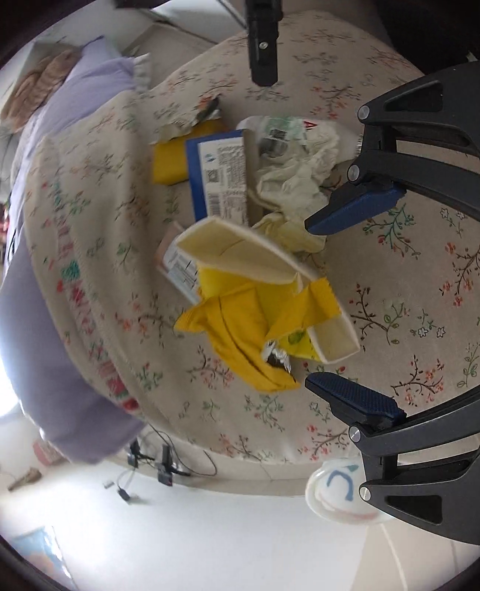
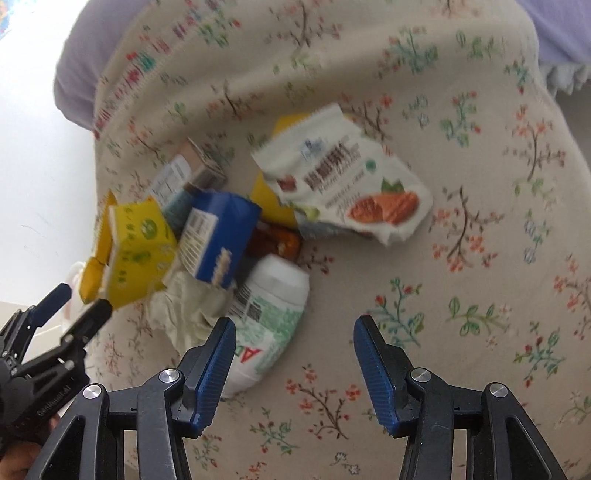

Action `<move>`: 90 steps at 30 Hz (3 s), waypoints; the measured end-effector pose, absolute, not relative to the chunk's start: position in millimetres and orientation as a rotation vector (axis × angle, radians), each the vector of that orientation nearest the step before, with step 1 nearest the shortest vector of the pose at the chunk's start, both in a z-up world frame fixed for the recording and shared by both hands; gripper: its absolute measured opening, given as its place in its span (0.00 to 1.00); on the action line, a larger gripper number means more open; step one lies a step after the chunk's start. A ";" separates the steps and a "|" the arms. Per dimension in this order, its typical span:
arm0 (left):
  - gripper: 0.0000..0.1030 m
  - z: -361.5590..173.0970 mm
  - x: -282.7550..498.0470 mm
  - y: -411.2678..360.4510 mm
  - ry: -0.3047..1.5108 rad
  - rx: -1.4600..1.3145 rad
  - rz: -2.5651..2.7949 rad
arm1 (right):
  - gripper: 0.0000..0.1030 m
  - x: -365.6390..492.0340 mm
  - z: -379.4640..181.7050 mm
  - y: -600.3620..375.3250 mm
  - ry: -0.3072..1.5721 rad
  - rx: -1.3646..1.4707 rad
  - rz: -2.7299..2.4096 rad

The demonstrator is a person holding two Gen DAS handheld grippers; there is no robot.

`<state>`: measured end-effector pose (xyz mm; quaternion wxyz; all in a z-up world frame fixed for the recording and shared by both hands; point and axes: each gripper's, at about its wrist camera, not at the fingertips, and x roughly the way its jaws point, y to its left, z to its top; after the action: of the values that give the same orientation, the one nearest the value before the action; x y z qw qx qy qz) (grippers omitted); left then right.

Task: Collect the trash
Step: 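Return both grippers to the bed cover trash pile, then grasp yellow packaging with left gripper while right gripper grasps white bottle, then carry yellow packaging and white bottle to the bucket and release both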

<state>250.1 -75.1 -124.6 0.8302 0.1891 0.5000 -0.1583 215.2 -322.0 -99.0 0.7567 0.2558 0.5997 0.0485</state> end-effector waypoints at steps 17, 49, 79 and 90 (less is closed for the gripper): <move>0.04 -147.2 245.7 -96.6 1.080 0.389 -0.444 | 0.57 217.9 -143.1 -311.6 1.384 0.675 0.111; 0.04 -52.7 223.2 -4.1 1.084 -0.317 -0.585 | 0.20 226.3 -146.8 -295.1 1.264 0.683 0.123; 0.04 -37.5 223.9 39.0 1.042 -0.309 -0.494 | 0.22 220.1 -127.7 -331.2 1.190 0.662 0.042; 0.04 -33.8 222.1 40.5 1.029 -0.291 -0.481 | 0.19 219.1 -129.3 -345.6 1.144 0.697 0.011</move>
<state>222.1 40.5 -33.8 0.8330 -0.1374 0.4856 -0.2267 219.1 -345.6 -129.3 0.7840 0.3228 0.5303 0.0050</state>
